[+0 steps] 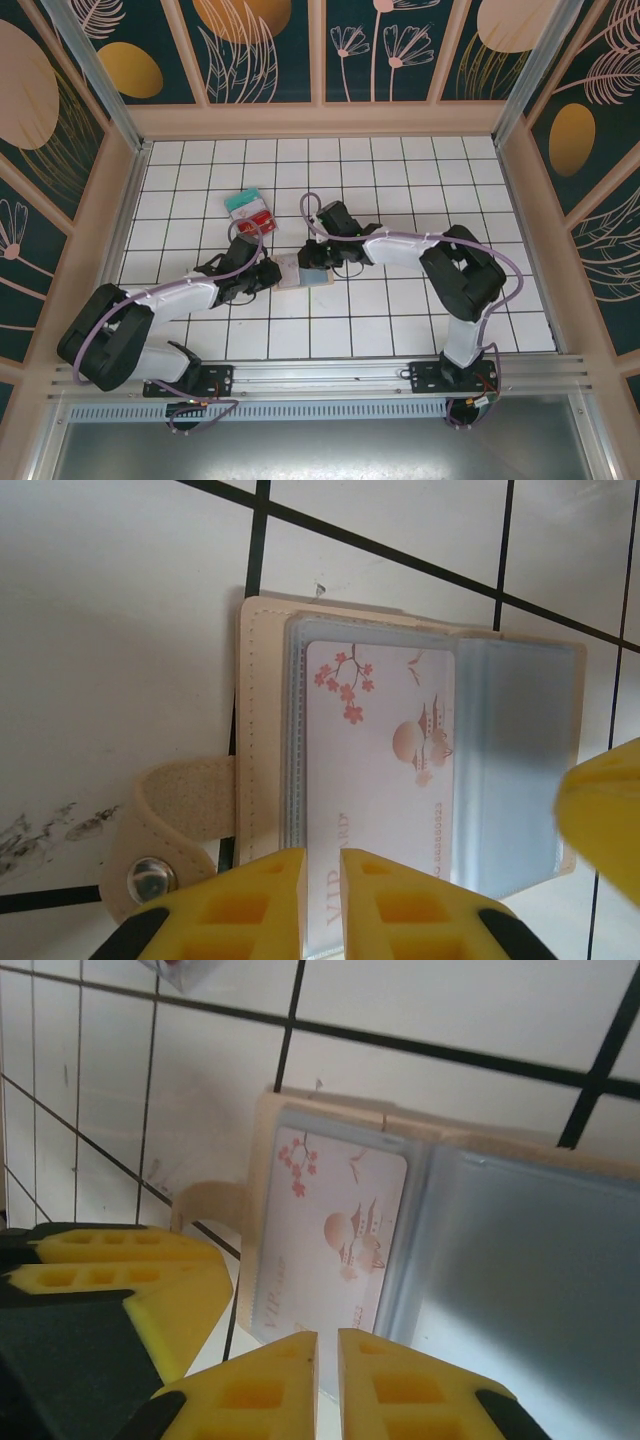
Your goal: Take the credit cards out of the card holder
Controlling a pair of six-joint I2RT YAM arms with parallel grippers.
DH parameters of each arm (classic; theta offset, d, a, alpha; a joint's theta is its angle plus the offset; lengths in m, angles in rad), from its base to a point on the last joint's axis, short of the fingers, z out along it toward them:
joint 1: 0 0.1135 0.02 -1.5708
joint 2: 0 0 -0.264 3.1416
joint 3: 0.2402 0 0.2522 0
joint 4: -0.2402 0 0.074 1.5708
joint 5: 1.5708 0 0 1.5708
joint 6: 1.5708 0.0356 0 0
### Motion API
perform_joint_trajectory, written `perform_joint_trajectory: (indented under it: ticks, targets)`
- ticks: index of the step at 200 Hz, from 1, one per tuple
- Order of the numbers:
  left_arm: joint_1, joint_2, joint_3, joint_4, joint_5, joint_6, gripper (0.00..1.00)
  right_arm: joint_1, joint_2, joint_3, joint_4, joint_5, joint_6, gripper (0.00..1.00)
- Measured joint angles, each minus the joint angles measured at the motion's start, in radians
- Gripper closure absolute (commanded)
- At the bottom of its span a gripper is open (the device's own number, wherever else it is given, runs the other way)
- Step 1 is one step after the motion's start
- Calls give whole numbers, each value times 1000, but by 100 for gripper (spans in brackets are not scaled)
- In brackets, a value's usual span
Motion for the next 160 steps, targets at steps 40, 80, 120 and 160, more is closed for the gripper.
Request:
perform_joint_trajectory:
  ticks: [40,80,120,160]
  targets:
    - [0,32,-4,31,16,-1,82,2,48,14,-6,-31,14,87]
    - [0,35,-13,37,23,-1,82,2,67,21,-15,-41,23,87]
    - [0,37,-20,40,26,-8,83,2,86,24,-16,-49,23,86]
    - [0,37,-31,55,31,-20,84,2,91,24,-15,-62,26,85]
